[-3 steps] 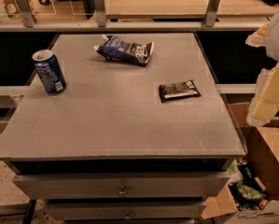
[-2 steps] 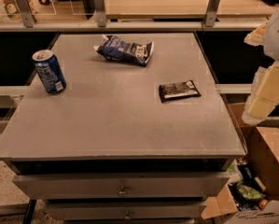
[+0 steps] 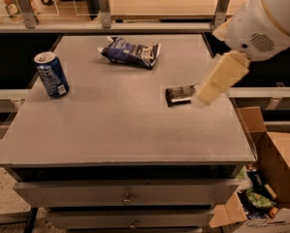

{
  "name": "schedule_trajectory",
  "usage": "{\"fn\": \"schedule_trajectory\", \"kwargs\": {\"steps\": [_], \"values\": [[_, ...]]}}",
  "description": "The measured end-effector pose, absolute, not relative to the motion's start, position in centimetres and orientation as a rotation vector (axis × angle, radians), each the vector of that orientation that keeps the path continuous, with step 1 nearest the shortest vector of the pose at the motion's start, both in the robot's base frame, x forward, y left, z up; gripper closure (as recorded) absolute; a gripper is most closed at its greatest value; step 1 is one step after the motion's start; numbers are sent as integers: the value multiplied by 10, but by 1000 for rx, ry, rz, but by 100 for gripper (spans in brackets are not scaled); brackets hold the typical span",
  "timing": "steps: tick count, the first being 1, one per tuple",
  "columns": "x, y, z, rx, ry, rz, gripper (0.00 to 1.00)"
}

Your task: Pick pepsi can

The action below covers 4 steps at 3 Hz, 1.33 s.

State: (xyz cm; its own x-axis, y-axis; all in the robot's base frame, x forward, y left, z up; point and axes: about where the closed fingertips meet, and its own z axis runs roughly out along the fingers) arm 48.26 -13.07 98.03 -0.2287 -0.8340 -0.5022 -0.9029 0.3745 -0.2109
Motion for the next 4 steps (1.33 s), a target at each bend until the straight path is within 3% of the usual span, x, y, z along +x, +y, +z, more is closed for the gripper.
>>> {"fn": "schedule_trajectory", "kwargs": {"steps": [1, 4], "values": [[512, -63, 996, -1419, 1976, 319, 0], [582, 134, 976, -1439, 1840, 522, 0]]}}
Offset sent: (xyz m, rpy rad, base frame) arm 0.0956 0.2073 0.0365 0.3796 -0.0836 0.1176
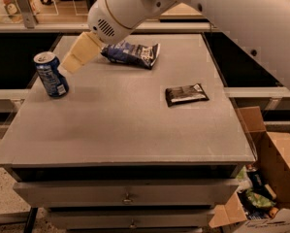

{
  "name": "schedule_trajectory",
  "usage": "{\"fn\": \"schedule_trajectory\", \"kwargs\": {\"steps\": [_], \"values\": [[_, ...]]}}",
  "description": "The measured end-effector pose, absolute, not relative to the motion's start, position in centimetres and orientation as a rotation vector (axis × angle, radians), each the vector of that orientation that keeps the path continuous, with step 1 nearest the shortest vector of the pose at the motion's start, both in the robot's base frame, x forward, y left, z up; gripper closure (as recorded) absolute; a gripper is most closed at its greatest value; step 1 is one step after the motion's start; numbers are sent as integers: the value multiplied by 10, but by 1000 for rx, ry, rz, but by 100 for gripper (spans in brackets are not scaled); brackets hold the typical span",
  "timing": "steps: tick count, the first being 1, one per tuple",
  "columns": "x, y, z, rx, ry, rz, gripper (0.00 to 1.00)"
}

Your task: Pick pepsi can

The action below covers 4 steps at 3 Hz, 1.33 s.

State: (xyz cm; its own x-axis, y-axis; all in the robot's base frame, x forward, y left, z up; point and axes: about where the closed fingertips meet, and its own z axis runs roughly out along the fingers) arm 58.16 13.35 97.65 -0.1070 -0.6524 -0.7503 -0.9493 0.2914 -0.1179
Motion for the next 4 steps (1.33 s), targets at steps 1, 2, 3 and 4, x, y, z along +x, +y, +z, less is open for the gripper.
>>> {"fn": "schedule_trajectory", "kwargs": {"steps": [1, 2, 3, 4], "values": [[580, 141, 970, -1441, 1823, 530, 0], [581, 171, 949, -1462, 1786, 564, 0], [593, 208, 925, -1477, 1758, 617, 0], [604, 237, 901, -1470, 1747, 678, 0]]}}
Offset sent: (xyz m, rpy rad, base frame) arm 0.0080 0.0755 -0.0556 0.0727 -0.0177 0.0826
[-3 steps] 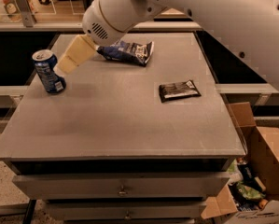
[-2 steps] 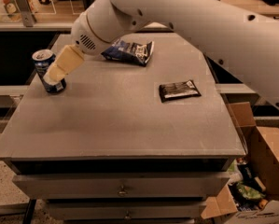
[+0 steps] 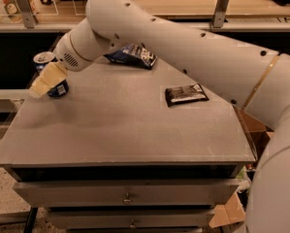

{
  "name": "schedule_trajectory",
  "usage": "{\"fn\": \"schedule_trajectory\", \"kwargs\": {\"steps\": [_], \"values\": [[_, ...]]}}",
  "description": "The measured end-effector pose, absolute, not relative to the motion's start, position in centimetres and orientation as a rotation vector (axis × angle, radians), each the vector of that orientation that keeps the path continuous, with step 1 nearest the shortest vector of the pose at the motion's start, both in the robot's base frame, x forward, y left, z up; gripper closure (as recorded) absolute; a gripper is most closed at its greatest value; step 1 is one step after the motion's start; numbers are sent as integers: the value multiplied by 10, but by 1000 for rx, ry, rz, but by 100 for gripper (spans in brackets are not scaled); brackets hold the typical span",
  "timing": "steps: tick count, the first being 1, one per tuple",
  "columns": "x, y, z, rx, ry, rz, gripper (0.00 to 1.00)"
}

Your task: Pick pepsi can

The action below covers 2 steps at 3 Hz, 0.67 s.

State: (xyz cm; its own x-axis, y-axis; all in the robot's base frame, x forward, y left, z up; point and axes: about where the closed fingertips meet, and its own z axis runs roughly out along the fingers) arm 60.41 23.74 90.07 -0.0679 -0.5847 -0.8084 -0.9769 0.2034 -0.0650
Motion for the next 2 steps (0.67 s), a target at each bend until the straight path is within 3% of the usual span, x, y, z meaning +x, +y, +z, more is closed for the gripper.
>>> {"fn": "schedule_trajectory", "kwargs": {"steps": [1, 2], "values": [[618, 260, 882, -1444, 1745, 741, 0], [623, 287, 869, -1426, 1725, 822, 18]]}}
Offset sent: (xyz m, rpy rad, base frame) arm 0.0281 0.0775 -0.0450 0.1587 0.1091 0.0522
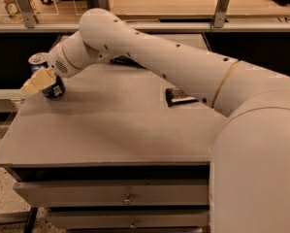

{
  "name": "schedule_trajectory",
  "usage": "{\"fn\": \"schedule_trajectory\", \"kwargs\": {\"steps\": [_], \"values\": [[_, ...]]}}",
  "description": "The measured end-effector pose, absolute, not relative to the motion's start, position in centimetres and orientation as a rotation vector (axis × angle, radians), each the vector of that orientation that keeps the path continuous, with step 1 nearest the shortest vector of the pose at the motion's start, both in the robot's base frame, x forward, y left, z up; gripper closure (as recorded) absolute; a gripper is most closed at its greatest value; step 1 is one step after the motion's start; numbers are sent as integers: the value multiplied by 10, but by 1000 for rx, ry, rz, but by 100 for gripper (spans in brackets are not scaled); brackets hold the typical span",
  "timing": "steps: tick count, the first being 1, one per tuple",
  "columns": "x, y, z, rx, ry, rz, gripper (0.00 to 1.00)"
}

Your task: Pick pepsi can

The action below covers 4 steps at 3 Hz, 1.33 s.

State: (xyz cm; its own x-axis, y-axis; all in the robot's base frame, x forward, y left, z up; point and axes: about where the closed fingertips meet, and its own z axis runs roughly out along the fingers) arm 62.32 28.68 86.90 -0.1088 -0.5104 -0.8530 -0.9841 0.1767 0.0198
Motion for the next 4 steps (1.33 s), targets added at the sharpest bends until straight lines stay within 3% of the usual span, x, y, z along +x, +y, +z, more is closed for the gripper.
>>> {"fn": "schedule_trajectory", "kwargs": {"steps": [3, 4], "values": [[624, 305, 864, -1410, 1705, 897, 87], [627, 278, 889, -1364, 1673, 903, 100]]}}
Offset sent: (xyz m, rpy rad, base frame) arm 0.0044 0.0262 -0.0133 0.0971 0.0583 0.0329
